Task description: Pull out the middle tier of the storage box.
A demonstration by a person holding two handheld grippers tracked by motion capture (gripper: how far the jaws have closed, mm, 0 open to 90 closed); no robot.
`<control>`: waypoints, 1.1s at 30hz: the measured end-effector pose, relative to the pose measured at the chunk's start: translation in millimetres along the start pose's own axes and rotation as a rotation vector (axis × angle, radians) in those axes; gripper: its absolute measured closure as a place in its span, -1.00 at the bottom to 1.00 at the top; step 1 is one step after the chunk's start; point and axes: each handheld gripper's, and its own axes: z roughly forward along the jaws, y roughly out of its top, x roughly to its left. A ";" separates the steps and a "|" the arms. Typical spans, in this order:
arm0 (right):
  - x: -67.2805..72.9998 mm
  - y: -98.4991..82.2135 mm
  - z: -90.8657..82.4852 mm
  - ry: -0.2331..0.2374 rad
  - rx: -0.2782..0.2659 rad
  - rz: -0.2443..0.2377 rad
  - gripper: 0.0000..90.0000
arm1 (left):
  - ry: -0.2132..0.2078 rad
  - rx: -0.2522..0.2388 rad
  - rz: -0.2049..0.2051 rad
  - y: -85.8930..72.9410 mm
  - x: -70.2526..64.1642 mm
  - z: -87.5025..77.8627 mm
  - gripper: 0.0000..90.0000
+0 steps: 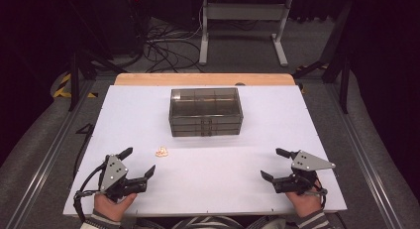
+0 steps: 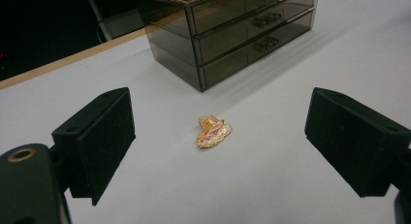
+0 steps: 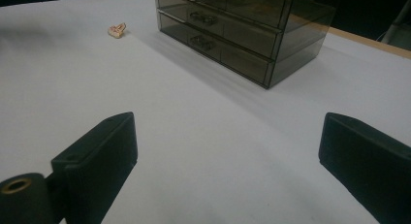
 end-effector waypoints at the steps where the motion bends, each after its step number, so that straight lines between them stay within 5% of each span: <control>1: 0.2 0.8 -0.2 0.000 0.001 0.002 -0.80 | 0.005 -0.002 0.004 0.2 0.3 -0.3 -0.74; 33: 10.5 44.2 39.6 0.065 0.034 -0.052 -0.72 | -0.003 0.013 -0.006 0.1 0.8 2.1 -0.73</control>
